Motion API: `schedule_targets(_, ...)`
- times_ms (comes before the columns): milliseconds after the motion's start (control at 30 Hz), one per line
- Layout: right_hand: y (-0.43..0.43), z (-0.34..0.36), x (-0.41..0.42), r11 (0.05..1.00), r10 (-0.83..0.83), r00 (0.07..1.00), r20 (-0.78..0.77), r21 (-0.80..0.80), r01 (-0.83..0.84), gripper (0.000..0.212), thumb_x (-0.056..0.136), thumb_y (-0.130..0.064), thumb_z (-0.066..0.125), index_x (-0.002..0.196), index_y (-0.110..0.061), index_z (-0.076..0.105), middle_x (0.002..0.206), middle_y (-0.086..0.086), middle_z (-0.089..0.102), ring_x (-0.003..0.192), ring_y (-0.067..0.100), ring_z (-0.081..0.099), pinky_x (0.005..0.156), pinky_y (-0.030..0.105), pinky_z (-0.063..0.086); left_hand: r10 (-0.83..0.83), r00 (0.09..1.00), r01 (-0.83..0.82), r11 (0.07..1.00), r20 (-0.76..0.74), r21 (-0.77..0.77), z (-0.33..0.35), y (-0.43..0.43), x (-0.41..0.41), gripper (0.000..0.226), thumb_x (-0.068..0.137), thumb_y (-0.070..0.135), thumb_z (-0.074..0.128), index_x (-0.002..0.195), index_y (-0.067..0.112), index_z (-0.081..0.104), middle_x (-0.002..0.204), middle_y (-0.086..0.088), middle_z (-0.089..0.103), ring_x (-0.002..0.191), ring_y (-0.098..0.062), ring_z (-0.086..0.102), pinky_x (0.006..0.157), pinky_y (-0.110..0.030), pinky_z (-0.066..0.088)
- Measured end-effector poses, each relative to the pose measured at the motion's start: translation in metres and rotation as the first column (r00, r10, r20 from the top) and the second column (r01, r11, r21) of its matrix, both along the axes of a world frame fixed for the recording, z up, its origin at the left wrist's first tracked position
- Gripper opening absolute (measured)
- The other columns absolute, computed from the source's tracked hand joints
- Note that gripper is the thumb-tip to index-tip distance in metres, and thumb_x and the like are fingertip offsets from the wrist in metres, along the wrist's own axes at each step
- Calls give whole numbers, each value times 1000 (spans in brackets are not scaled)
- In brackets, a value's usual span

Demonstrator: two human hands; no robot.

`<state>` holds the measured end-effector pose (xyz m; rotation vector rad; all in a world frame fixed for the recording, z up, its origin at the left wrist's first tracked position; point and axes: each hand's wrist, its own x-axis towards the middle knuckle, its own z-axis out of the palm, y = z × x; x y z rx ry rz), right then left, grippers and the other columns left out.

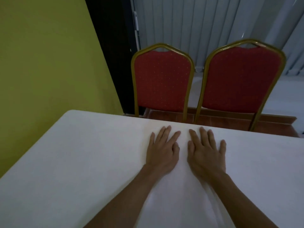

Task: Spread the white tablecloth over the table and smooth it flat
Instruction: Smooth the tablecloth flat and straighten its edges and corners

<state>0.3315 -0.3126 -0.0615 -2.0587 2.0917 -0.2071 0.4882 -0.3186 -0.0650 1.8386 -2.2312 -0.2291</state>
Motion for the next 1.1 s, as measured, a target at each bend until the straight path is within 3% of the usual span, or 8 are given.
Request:
schedule_targets(267,-1,-9,1,999,-26,998,-51,-26,24,64,95,-55,-4,156,-39,-7,167,-2,-10,153,20,-13,121,58,-4,-31,999,30,999,23,37,-6,-12,4,70,87,50,-4,154,39,10,166,6,-4,152,-13,-12,123,-49,-5)
schedule_targets(433,0,-5,3,1000,-28,997,-75,-4,28,67,91,-60,-9,155,-42,-8,167,-5,-10,153,18,-11,122,56,0,-52,999,51,997,15,58,-7,-29,59,53,102,44,16,154,40,11,166,5,-3,152,-12,-12,123,-42,-7)
schedule_targets(733,0,-5,8,998,-58,991,-122,24,61,69,87,-67,-12,154,-48,-8,168,-5,-6,153,16,-8,122,56,2,306,944,-316,946,122,76,-1,-59,300,54,101,53,21,153,41,19,165,5,9,153,-14,4,122,-48,6)
schedule_targets(833,-1,-3,11,994,-101,988,-119,22,104,70,86,-69,-12,154,-49,-7,168,-2,-5,154,20,-6,121,58,3,503,856,-515,851,123,102,2,-50,361,55,99,55,17,153,42,16,166,3,7,153,-19,3,120,-57,4)
schedule_targets(933,12,1,42,976,-199,975,-98,70,207,69,92,-64,-2,156,-41,-2,168,5,-5,154,29,-8,120,62,1,677,733,-677,715,71,175,7,-49,355,57,99,50,16,154,33,16,165,-5,3,152,-31,-3,116,-65,-1)
schedule_targets(1000,29,2,86,968,-218,972,-88,109,226,64,97,-60,8,157,-37,0,168,7,-6,153,34,-10,119,63,-3,604,794,-603,771,65,204,7,-40,299,58,101,47,17,155,25,17,166,-7,1,152,-34,-6,116,-65,-3)
schedule_targets(1100,62,-5,154,986,-151,987,-54,65,155,63,100,-57,9,158,-35,0,168,6,-6,153,32,-12,120,62,-5,210,977,-211,968,26,133,4,2,189,54,103,46,17,154,31,21,166,-3,0,153,-23,-8,119,-59,-8)
